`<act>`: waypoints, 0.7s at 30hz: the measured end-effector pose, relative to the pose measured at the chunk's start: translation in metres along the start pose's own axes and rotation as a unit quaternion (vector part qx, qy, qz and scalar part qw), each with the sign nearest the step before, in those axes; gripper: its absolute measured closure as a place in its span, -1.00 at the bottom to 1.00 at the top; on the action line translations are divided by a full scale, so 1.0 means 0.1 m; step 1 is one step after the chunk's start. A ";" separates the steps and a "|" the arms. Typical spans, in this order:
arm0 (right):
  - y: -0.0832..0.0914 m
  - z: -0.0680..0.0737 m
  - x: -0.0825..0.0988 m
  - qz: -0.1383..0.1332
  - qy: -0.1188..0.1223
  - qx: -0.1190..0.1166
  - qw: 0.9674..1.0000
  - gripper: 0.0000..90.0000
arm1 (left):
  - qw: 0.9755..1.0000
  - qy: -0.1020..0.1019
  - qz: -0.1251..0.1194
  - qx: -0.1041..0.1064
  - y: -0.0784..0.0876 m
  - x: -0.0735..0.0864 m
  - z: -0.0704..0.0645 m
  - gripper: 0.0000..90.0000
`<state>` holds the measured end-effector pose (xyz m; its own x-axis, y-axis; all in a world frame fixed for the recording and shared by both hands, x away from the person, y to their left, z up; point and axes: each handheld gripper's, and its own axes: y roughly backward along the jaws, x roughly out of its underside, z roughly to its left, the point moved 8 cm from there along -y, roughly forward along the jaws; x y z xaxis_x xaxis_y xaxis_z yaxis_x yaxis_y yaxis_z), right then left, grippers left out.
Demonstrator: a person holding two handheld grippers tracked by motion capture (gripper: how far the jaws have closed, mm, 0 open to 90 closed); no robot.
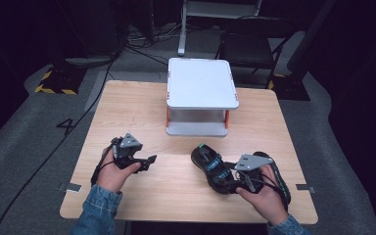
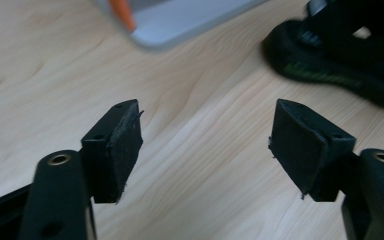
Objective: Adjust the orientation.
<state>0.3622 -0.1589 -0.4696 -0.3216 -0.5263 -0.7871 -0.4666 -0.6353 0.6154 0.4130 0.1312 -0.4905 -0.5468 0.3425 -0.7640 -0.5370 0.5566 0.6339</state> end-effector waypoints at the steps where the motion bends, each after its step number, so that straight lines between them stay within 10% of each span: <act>1: 0.06 -0.04 0.01 -0.005 -0.007 0.010 1.000 -0.10 | 1.000 -0.003 -0.007 0.010 -0.04 -0.07 -0.07 -0.29; 4: 0.21 -0.17 0.06 -0.016 -0.028 0.038 0.999 -0.09 | 0.997 -0.024 -0.032 0.062 -0.22 -0.33 -0.36 -0.19; 14: 0.48 -0.35 0.26 -0.021 -0.070 0.081 0.994 -0.09 | 0.992 -0.064 -0.014 0.109 -0.79 -0.65 -0.78 -0.03; 21: 0.51 -0.34 0.29 -0.020 -0.075 0.082 0.994 -0.09 | 0.991 -0.080 0.011 0.105 -1.04 -0.66 -0.84 0.19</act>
<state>0.3575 -0.2259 -0.4603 -0.4135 -0.4036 -0.8162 -0.6063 -0.5467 0.5775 0.4515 -0.0130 -0.4960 -0.4392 0.4629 -0.7700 -0.3704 0.6875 0.6246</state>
